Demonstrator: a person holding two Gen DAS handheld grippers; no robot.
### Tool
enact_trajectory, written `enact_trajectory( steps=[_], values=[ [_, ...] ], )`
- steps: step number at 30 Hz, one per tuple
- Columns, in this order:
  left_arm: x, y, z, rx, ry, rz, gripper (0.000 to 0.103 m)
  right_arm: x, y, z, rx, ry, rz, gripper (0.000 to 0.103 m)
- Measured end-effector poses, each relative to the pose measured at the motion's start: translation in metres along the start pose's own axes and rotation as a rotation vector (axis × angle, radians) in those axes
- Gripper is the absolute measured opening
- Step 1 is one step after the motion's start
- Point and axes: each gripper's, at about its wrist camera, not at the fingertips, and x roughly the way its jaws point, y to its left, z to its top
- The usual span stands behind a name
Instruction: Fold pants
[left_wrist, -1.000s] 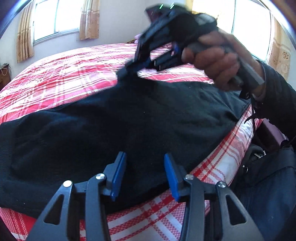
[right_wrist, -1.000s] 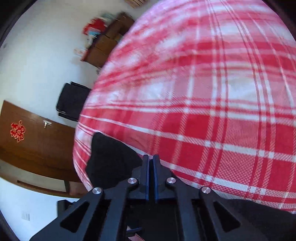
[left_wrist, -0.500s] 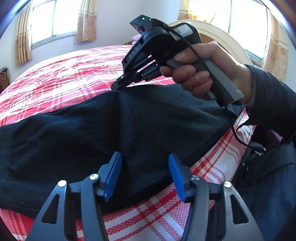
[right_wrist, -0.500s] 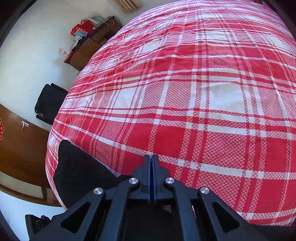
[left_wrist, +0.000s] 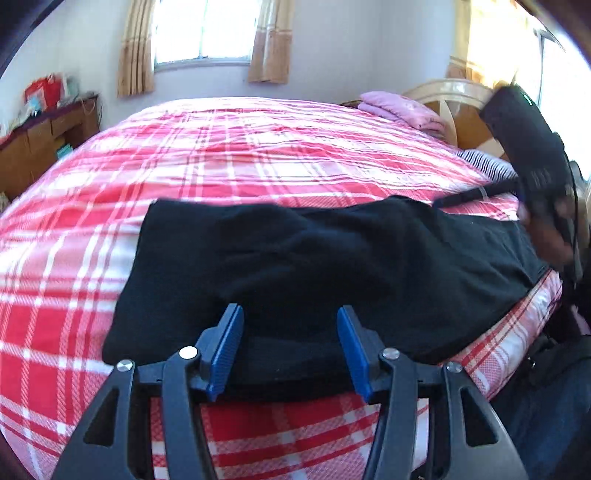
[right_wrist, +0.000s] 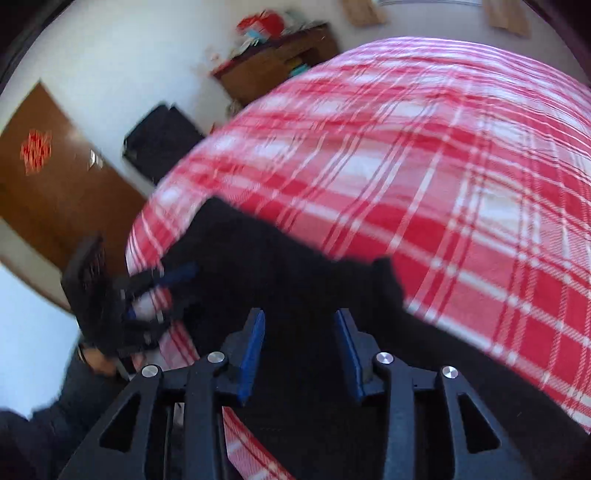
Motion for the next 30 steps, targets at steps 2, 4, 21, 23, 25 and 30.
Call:
enact_trajectory(
  steps=[2, 4, 21, 23, 25, 30],
  values=[
    [-0.002, -0.003, -0.004, 0.021, -0.003, 0.011, 0.056, 0.02, 0.002, -0.012, -0.031, 0.062, -0.088, 0.042],
    [-0.003, -0.009, -0.003, 0.047, -0.001, 0.029, 0.056, 0.029, -0.004, -0.019, -0.033, 0.063, -0.117, 0.042],
    [-0.019, -0.002, -0.006, 0.03, -0.048, 0.043, 0.06, 0.016, 0.045, -0.056, -0.22, 0.064, -0.12, 0.057],
    [-0.023, -0.002, -0.003, 0.01, -0.068, 0.041, 0.06, -0.006, 0.033, -0.055, -0.184, -0.001, -0.138, 0.057],
    [-0.025, -0.005, 0.002, -0.015, -0.087, 0.026, 0.067, -0.029, 0.013, -0.059, -0.124, -0.053, -0.157, 0.057],
    [-0.012, -0.033, 0.014, -0.007, -0.072, -0.026, 0.073, -0.091, -0.043, -0.086, 0.056, -0.163, -0.272, 0.061]
  ],
)
